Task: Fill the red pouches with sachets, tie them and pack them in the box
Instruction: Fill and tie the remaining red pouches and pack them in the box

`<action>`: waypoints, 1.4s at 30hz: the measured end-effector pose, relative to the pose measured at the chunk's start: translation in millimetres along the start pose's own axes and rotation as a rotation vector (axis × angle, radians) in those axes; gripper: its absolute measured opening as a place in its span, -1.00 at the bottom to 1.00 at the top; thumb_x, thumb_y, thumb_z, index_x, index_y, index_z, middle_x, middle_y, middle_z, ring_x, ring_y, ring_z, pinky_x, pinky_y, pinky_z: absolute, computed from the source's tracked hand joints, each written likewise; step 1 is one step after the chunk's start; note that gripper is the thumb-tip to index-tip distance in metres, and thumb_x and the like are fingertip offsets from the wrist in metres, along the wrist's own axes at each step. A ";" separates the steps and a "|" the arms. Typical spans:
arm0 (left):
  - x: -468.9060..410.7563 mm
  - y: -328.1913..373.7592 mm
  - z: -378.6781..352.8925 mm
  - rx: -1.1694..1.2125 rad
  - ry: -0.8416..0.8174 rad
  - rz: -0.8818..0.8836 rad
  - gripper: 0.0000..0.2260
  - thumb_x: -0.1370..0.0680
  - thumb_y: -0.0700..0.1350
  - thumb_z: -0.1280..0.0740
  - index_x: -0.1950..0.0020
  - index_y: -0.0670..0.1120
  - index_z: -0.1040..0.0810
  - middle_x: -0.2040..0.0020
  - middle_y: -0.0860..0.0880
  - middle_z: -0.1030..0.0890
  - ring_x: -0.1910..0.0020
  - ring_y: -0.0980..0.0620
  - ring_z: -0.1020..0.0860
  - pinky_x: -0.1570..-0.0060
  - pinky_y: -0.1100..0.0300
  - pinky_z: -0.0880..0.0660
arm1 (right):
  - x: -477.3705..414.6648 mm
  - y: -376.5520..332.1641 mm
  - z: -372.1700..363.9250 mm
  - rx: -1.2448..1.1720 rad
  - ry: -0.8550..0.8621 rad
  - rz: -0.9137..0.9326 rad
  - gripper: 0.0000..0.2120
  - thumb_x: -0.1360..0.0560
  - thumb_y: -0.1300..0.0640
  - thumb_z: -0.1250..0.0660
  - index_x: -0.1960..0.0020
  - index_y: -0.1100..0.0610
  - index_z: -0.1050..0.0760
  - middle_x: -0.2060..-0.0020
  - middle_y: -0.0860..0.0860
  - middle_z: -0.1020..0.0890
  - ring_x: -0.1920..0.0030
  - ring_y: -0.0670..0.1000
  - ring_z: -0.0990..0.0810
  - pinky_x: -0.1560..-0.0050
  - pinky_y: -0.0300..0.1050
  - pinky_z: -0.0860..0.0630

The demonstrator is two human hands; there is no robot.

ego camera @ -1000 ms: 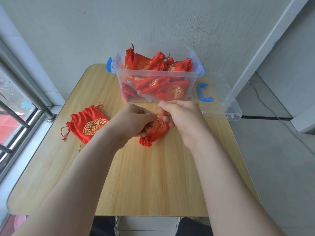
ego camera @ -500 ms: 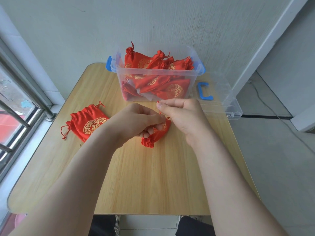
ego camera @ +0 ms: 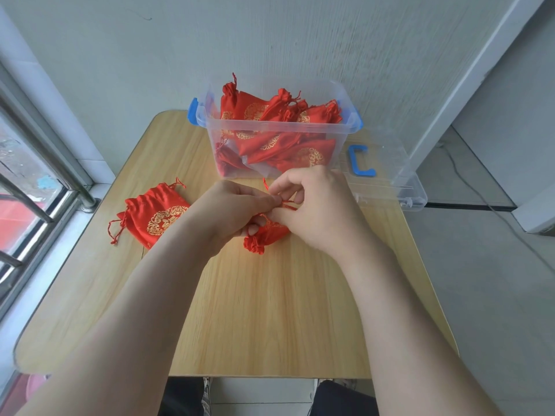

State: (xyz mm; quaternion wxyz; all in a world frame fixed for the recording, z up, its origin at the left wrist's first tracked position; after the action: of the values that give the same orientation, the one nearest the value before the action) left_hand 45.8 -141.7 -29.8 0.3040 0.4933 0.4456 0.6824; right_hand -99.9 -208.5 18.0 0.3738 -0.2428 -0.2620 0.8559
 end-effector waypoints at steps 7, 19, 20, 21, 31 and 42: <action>3.0 2.8 -5.2 0.123 -0.032 0.030 -0.84 -0.59 -0.30 -0.43 -0.11 -0.35 -0.70 0.11 -0.20 -0.64 0.13 -0.07 -0.52 0.15 0.09 -0.44 | 0.6 -2.3 -5.7 0.076 0.012 0.015 -0.78 -0.43 0.13 -0.63 -0.03 -0.13 -0.78 0.21 -0.17 -0.67 0.20 -0.10 -0.62 0.12 -0.02 -0.64; 4.6 7.9 3.1 -0.074 0.183 -0.075 -0.70 -0.43 -0.38 -0.55 -0.08 -0.13 -0.65 0.00 -0.13 -0.64 0.19 -0.01 -0.63 0.22 0.20 -0.57 | -0.4 18.8 -6.9 -0.035 -0.048 -0.240 -0.86 -0.64 0.09 -0.44 0.02 0.02 -0.78 0.17 -0.09 -0.73 0.13 -0.10 -0.67 0.15 -0.12 -0.59; 6.1 10.5 3.9 -0.142 0.230 -0.110 -0.77 -0.44 -0.35 -0.56 -0.02 -0.13 -0.65 0.03 -0.08 -0.66 0.28 0.05 -0.63 0.34 0.27 -0.53 | 0.5 21.5 -7.8 -0.101 -0.070 -0.290 -0.85 -0.65 0.07 -0.43 0.01 0.03 -0.77 0.14 -0.08 -0.74 0.09 -0.11 -0.67 0.14 -0.17 -0.56; 6.9 12.6 3.8 -0.186 0.261 -0.145 -0.83 -0.45 -0.33 -0.57 0.05 -0.13 -0.65 0.08 -0.06 -0.68 0.38 0.10 -0.61 0.44 0.32 -0.49 | 1.2 24.1 -8.9 -0.166 -0.086 -0.333 -0.84 -0.66 0.06 -0.42 -0.01 0.04 -0.77 0.11 -0.09 -0.74 0.06 -0.12 -0.67 0.13 -0.21 -0.53; 17.0 25.6 -10.2 -0.371 0.165 -0.300 -0.77 -0.50 -0.29 -0.39 0.17 0.00 -0.79 0.32 0.02 -0.73 0.33 0.12 -0.67 0.32 0.23 -0.58 | 1.4 39.7 -20.1 -0.512 -0.091 -0.599 -0.85 -0.63 0.06 -0.46 0.05 0.12 -0.71 0.26 -0.02 -0.65 0.22 -0.01 -0.56 0.08 0.00 -0.51; 14.0 24.2 -6.3 -0.365 0.149 -0.316 -0.78 -0.62 -0.04 -0.46 0.16 -0.12 -0.73 0.23 -0.03 -0.74 0.20 -0.02 -0.72 0.05 -0.04 -0.69 | 2.1 37.6 -13.9 -0.492 -0.037 -0.579 -0.85 -0.61 0.06 -0.48 0.12 0.07 -0.70 0.33 -0.11 -0.64 0.20 -0.06 -0.59 0.02 0.00 -0.55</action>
State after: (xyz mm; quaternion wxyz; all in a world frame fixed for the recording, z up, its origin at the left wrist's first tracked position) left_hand 35.9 -141.8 -2.9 0.4574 0.3026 0.4077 0.7301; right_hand -111.9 -225.2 -16.5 0.5261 -0.2256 -0.5242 0.6305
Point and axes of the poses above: each hand's wrist, its own x-axis away from the middle knuckle, its own z-axis out of the back of the hand, y = z × x, the point moved 6 cm from there along -x, towards the middle knuckle
